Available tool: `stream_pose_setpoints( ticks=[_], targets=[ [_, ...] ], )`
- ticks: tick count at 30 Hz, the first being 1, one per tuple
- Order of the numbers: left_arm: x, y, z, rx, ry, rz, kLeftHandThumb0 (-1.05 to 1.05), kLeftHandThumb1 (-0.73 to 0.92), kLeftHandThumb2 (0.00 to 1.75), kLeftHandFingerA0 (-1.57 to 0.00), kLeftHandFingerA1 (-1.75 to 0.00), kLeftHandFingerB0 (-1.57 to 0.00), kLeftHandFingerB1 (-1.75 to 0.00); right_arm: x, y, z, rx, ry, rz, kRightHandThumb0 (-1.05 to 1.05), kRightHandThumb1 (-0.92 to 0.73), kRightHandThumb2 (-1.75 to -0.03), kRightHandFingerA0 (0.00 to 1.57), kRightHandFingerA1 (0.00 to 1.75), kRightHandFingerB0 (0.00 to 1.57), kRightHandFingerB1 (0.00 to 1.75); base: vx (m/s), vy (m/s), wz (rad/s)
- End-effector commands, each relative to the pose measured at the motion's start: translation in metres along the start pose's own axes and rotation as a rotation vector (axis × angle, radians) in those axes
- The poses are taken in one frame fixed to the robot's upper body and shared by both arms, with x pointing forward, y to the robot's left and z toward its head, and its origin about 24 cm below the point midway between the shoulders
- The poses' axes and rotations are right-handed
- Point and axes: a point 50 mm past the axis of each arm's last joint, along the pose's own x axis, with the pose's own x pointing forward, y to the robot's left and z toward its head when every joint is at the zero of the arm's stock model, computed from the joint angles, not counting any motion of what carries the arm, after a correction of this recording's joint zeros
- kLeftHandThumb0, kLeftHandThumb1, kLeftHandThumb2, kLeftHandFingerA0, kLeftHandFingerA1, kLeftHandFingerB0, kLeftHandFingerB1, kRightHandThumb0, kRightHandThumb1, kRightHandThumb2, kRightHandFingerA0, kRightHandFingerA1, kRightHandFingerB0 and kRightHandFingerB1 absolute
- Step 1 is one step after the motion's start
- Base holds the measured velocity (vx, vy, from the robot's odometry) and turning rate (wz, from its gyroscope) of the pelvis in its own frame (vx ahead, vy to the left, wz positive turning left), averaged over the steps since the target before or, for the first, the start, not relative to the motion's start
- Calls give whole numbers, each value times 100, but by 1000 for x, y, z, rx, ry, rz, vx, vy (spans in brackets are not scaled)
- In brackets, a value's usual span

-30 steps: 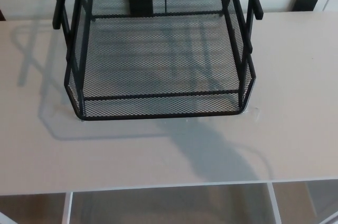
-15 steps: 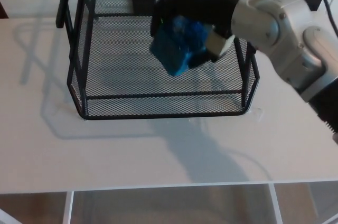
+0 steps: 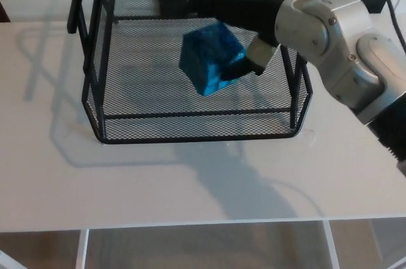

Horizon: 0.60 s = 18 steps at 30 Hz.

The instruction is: The robot walks towards a desk on which a file tray is kept in the middle and a cube is kept to its right. The robot lifts the cube using its right hand and places it on the file tray.

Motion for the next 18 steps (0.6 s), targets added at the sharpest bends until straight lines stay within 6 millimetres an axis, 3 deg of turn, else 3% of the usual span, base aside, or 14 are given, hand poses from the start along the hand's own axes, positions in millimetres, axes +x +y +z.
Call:
stream_pose_setpoints(
  ticks=[1,7,10,12,13,16,17,18],
  targets=[
    [-1,9,0,3,8,17,-70,71,101,-30,-57,-15,-47,-9,-33,-4,-104,28,-171,-92,-56,-92,0,20,0,2,0,0,0],
    [0,7,2,21,5,15,-69,71,100,-31,-57,-16,-48,-32,-75,-10,-95,5,-239,-90,-54,-90,0,21,0,4,0,0,0],
    [-1,7,1,31,7,7,-69,72,101,-30,-57,-15,-47,-45,-82,-15,-94,-4,-265,-88,-54,-86,0,17,0,2,0,0,0],
    [-1,5,-2,9,9,8,-71,71,101,-30,-57,-17,-48,-76,-95,-31,-73,7,-307,-97,-58,-88,0,11,0,0,0,0,0],
    [-1,4,-2,7,13,7,-69,71,101,-31,-57,-17,-48,-89,-100,-38,-41,23,-323,-93,-56,-87,0,13,0,7,0,0,0],
    [-1,2,-4,1,11,-2,-70,71,99,-29,-56,-17,-47,-116,-108,-52,61,59,-348,-92,-55,-85,0,13,0,10,0,0,0],
    [-2,2,-4,0,7,-7,-70,71,99,-29,-56,-20,-49,-143,-113,-67,120,93,-414,-94,-54,-81,0,9,1,2,0,0,0],
    [-2,0,-4,-10,6,-13,-67,89,66,-33,-49,-24,-38,-172,-116,-78,135,188,-466,-102,-58,-85,0,13,0,10,0,0,0]
  ],
)
